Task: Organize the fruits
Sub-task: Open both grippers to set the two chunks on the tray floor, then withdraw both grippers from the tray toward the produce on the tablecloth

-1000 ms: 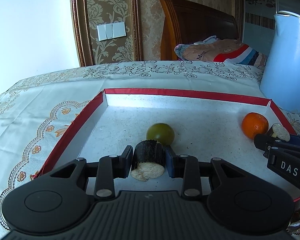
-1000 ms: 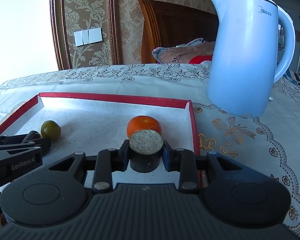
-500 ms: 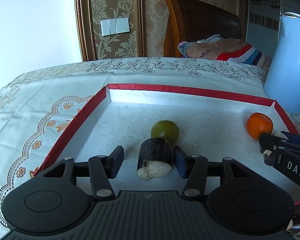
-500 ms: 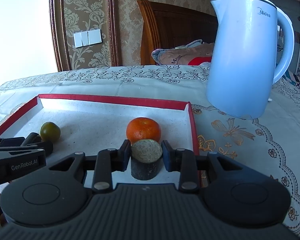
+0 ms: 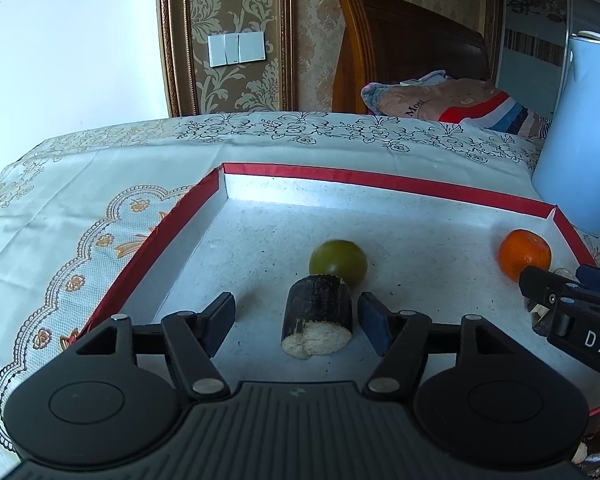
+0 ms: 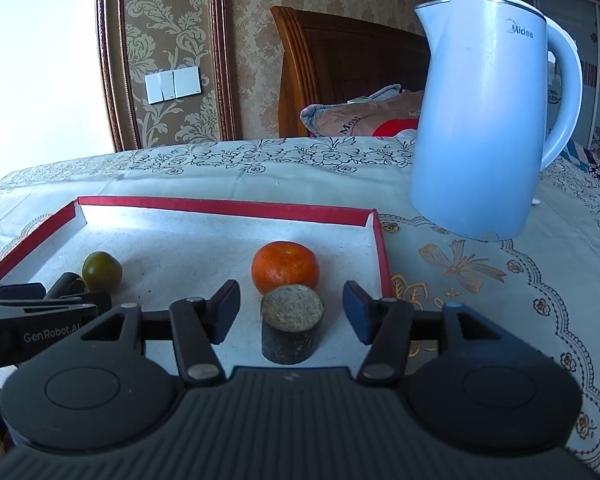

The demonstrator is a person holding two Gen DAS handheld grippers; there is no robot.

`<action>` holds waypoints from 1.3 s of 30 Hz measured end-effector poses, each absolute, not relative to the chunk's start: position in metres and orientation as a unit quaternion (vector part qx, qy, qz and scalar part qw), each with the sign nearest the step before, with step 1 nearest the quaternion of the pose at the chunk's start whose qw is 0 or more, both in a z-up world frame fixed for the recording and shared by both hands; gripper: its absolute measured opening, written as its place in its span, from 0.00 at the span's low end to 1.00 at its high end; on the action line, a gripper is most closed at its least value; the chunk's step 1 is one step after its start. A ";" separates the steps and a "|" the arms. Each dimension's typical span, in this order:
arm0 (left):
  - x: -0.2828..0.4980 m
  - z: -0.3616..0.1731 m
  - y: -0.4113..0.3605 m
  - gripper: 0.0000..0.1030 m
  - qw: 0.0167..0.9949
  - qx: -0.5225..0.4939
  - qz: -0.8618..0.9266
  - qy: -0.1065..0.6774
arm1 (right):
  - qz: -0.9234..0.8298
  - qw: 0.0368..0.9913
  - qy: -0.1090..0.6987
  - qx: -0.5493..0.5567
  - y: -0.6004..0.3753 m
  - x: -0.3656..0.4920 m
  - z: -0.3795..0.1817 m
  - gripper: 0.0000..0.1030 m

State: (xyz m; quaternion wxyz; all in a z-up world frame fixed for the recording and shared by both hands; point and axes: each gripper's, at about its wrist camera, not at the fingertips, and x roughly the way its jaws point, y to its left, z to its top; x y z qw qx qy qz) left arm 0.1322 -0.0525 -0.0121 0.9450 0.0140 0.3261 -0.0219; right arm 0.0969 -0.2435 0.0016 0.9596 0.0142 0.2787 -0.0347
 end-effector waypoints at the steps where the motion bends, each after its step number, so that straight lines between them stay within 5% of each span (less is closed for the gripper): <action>1: 0.132 -0.012 -0.052 0.66 0.946 0.013 -0.021 0.325 | -0.037 0.961 0.275 0.011 -0.243 0.096 0.003 0.67; 4: 0.130 -0.011 -0.051 0.77 0.947 0.010 -0.020 0.319 | -0.039 0.963 0.265 0.008 -0.242 0.094 0.004 0.77; 13: 0.128 -0.009 -0.050 0.78 0.949 0.006 -0.020 0.316 | -0.038 0.964 0.262 0.006 -0.240 0.090 0.005 0.97; 39: 0.113 -0.002 -0.041 0.79 0.956 -0.001 -0.023 0.292 | -0.025 0.967 0.253 0.004 -0.241 0.076 0.004 1.00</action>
